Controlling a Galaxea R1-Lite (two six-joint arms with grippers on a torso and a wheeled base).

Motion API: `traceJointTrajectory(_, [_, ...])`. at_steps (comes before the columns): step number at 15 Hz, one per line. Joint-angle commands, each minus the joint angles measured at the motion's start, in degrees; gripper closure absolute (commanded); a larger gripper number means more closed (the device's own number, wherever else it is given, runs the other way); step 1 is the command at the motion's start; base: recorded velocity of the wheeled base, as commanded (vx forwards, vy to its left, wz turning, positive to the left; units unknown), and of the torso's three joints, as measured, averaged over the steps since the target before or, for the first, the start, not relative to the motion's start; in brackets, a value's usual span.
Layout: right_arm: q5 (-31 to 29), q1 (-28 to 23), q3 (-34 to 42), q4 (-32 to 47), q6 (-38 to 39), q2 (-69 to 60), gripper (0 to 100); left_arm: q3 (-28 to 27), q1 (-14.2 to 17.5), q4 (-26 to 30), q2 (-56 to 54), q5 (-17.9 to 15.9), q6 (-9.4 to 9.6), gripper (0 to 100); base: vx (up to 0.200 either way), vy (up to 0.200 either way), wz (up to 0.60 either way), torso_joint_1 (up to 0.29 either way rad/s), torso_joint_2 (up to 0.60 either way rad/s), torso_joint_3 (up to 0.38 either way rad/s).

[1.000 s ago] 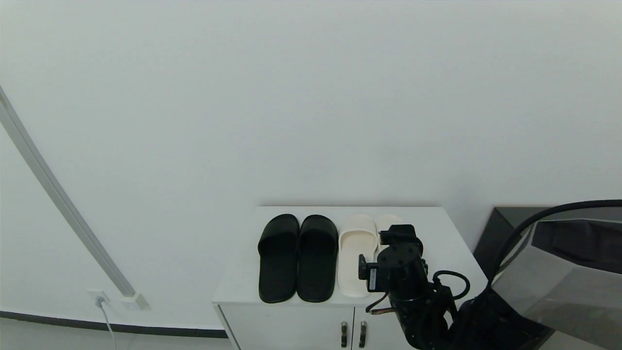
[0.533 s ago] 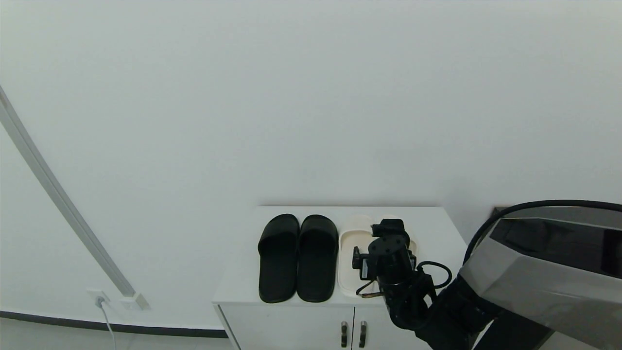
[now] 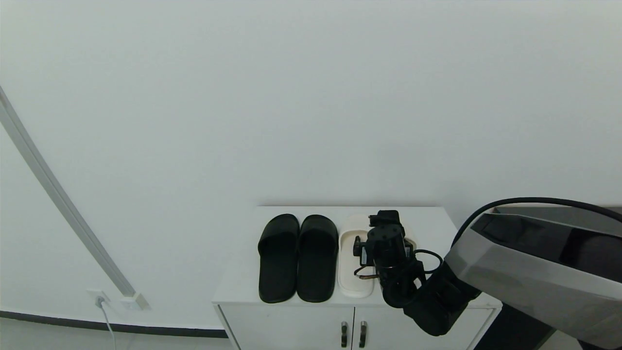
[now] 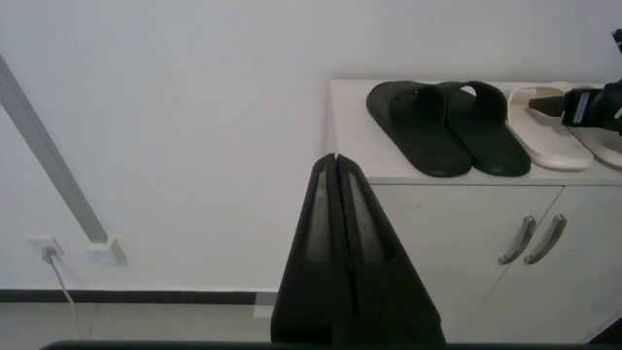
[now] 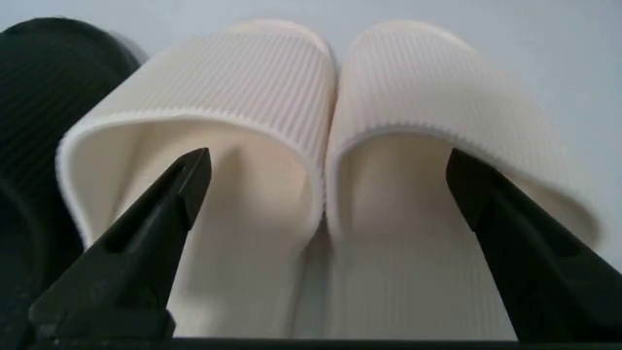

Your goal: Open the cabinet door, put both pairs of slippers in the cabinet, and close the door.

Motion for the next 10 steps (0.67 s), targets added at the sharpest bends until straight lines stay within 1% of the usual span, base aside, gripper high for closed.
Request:
traceJointTrajectory(1, [0.5, -0.5, -0.7, -0.1, -0.1, 0.6, 100, 0.0, 0.0, 0.0, 0.1, 0.0, -0.04, 100, 0.0, 0.0, 0.0, 0.0, 0.0, 0.0])
traceJointTrajectory(10, [0.5, -0.5, -0.1, -0.3, -0.3, -0.2, 100, 0.0, 0.0, 0.0, 0.1, 0.1, -0.04, 100, 0.0, 0.0, 0.0, 0.0, 0.0, 0.0])
